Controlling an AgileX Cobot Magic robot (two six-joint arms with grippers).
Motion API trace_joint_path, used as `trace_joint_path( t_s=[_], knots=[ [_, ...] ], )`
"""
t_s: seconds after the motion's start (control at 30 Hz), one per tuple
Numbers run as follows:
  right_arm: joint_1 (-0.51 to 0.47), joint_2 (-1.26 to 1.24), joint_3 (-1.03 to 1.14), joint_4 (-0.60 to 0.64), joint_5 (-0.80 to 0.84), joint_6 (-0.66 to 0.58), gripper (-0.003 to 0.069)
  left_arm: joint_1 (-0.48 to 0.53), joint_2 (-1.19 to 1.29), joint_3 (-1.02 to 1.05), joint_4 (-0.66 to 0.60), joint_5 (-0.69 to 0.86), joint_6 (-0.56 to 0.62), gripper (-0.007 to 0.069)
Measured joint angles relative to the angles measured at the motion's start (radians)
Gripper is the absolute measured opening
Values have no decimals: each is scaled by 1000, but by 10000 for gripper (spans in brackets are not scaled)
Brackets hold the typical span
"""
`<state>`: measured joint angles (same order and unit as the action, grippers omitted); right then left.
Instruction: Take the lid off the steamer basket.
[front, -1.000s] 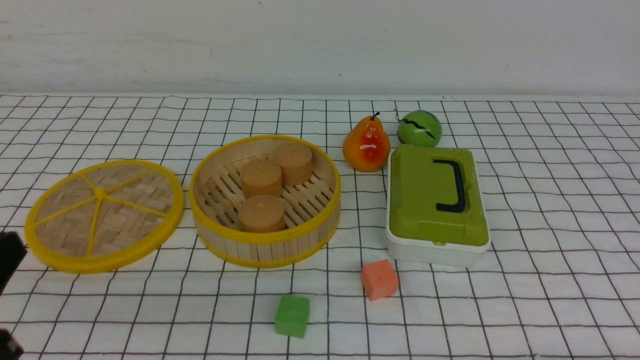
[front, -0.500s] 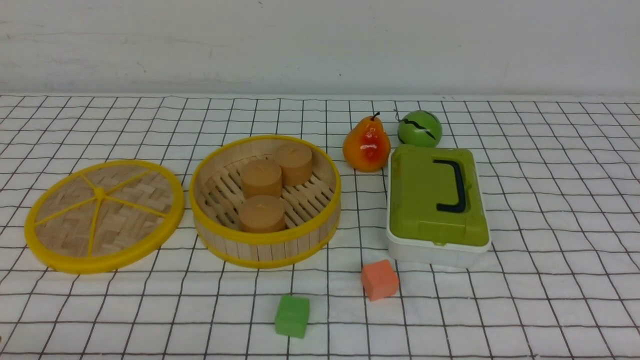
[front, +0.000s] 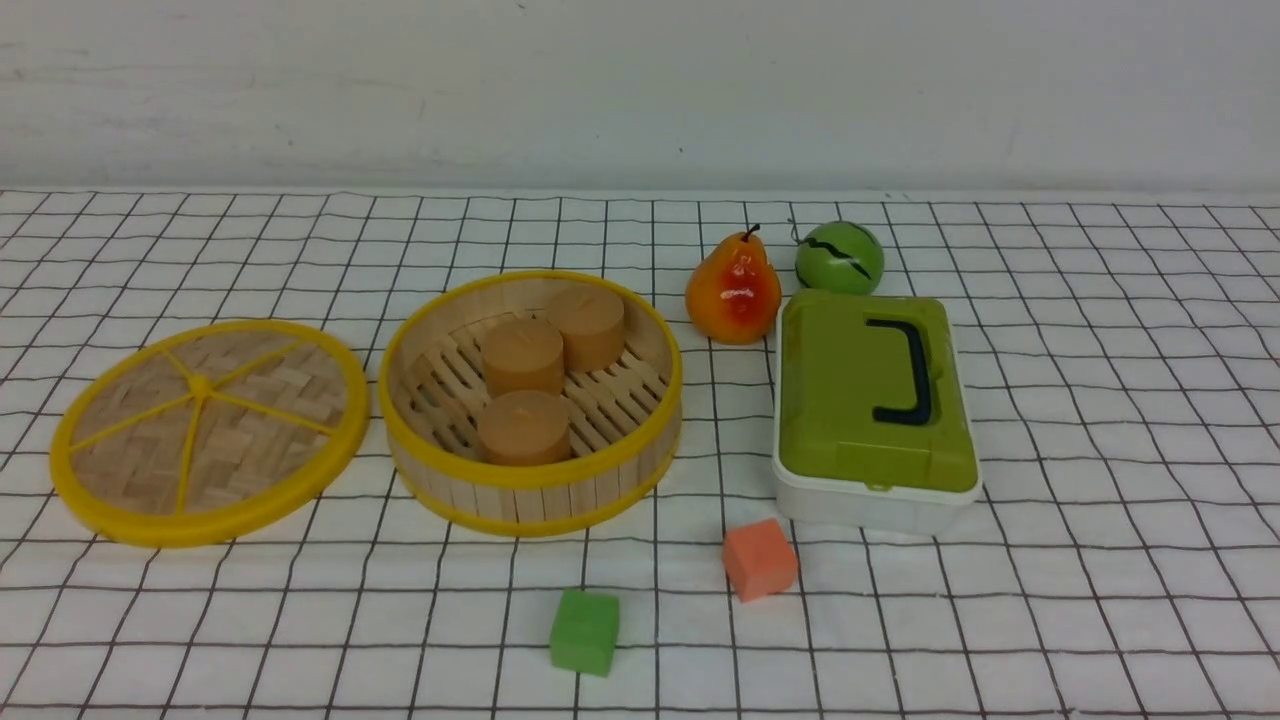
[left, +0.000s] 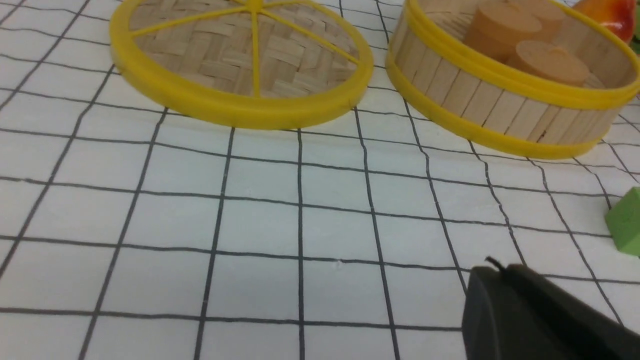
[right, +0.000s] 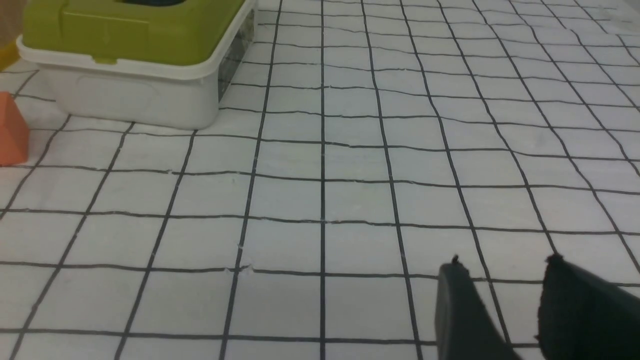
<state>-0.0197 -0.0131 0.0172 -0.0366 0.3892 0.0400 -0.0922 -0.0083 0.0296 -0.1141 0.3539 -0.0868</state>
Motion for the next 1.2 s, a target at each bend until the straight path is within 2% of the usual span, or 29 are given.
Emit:
trace_joint_path(
  t_s=[1.2],
  knots=[
    [0,0,0,0,0,0,239,-11,0,0,23,19,0,-13]
  ],
)
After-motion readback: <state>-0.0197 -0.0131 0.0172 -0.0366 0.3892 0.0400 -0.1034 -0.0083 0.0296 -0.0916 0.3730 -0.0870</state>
